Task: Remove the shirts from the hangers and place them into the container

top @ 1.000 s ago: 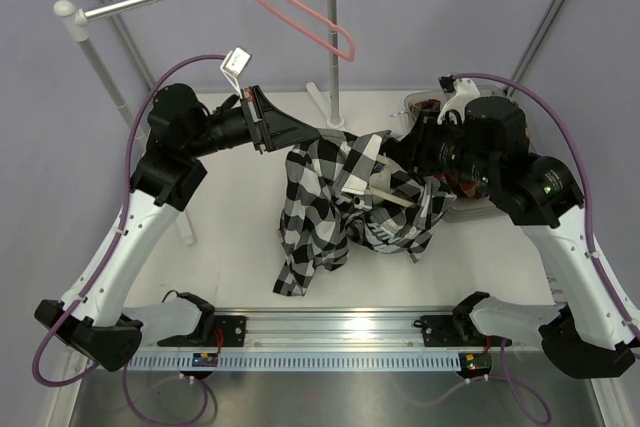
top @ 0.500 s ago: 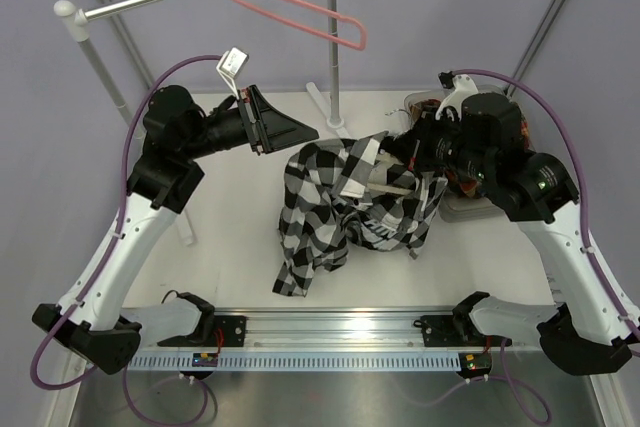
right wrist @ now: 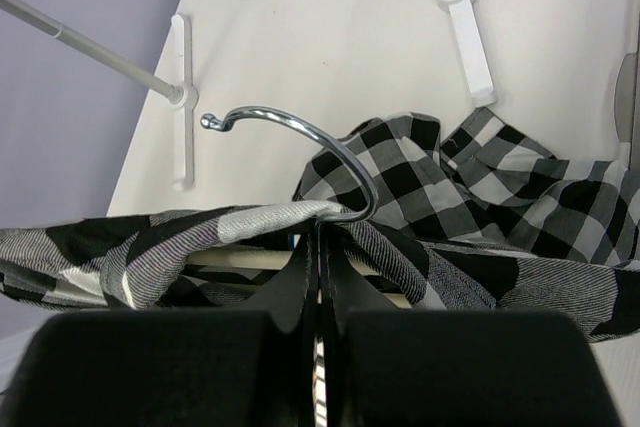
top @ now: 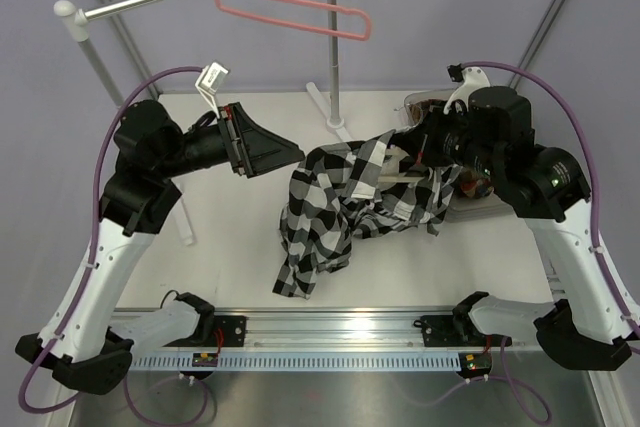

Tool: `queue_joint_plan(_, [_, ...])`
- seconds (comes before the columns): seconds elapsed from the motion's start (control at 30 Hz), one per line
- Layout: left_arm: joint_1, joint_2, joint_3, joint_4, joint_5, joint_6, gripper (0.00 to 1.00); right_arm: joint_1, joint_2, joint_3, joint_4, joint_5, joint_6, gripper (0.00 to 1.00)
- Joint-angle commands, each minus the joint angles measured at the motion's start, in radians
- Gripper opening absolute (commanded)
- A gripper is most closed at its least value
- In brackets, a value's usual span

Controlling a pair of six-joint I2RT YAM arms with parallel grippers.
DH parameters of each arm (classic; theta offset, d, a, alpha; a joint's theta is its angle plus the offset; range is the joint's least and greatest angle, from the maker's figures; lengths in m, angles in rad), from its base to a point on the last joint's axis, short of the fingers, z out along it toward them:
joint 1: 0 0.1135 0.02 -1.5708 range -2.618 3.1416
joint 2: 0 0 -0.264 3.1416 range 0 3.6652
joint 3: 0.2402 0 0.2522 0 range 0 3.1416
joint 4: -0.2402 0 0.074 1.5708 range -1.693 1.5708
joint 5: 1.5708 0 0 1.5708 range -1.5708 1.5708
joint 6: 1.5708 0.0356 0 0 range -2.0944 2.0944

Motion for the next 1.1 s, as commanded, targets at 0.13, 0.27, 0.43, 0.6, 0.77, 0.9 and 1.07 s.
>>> queue_joint_plan(0.13, [-0.003, -0.029, 0.025, -0.175, 0.004, 0.108, 0.70, 0.007, 0.031, 0.145, -0.010, 0.037, -0.020, 0.00])
queue_joint_plan(0.27, [-0.003, -0.015, 0.021, -0.167, 0.010, 0.099, 0.72, 0.007, 0.041, 0.157, -0.017, 0.023, -0.007, 0.00])
queue_joint_plan(0.43, [-0.012, 0.003, 0.018, -0.149, 0.013, 0.100, 0.71, 0.007, 0.041, 0.162, -0.017, 0.016, -0.004, 0.00])
queue_joint_plan(0.6, [-0.024, 0.028, 0.018, -0.149, 0.016, 0.103, 0.40, 0.006, 0.048, 0.169, -0.014, 0.011, -0.004, 0.00])
queue_joint_plan(0.77, [-0.028, 0.026, 0.012, -0.175, 0.010, 0.118, 0.00, 0.007, 0.065, 0.192, -0.024, 0.026, -0.006, 0.00])
queue_joint_plan(0.9, [-0.029, 0.008, 0.053, -0.222, -0.063, 0.151, 0.00, 0.007, 0.061, 0.171, -0.052, 0.106, -0.015, 0.00])
queue_joint_plan(1.07, [-0.029, 0.040, 0.182, -0.334, -0.125, 0.215, 0.00, 0.006, 0.004, 0.076, -0.075, 0.279, -0.009, 0.00])
